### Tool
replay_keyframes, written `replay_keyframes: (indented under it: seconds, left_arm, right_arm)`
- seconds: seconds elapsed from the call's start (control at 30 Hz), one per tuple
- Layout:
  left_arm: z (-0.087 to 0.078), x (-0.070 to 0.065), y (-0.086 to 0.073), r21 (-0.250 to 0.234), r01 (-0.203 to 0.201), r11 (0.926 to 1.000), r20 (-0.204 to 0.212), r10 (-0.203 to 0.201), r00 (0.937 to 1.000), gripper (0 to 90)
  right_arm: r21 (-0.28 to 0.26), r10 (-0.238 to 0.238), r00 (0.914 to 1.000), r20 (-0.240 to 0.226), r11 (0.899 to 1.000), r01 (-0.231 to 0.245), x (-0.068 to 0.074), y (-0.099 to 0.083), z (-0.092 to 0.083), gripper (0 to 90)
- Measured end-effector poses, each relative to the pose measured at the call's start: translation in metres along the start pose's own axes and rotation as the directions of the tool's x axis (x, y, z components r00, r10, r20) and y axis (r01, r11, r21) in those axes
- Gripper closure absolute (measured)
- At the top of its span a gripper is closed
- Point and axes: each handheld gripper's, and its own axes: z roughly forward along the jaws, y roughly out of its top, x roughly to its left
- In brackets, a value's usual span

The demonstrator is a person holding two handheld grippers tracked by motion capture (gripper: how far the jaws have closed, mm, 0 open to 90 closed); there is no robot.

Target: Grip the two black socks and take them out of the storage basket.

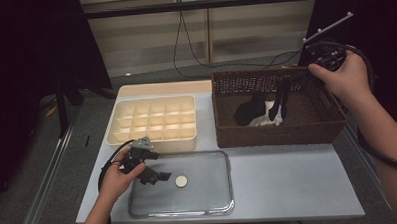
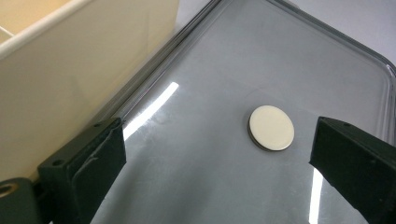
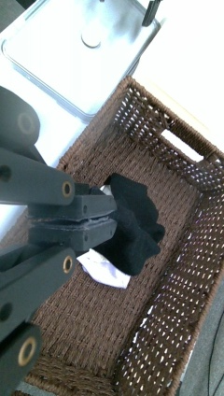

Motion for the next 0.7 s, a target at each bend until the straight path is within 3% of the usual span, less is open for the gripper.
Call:
replay_keyframes:
  seconds: [0.7]
  left_arm:
    - [-0.003, 0.000, 0.002, 0.000, -0.009, 1.0000, 0.003, 0.009, 1.0000, 3.2]
  right_arm:
    - [-0.034, -0.047, 0.9985, -0.027, 0.998, 0.046, 0.025, 0.006, -0.031, 87.8]
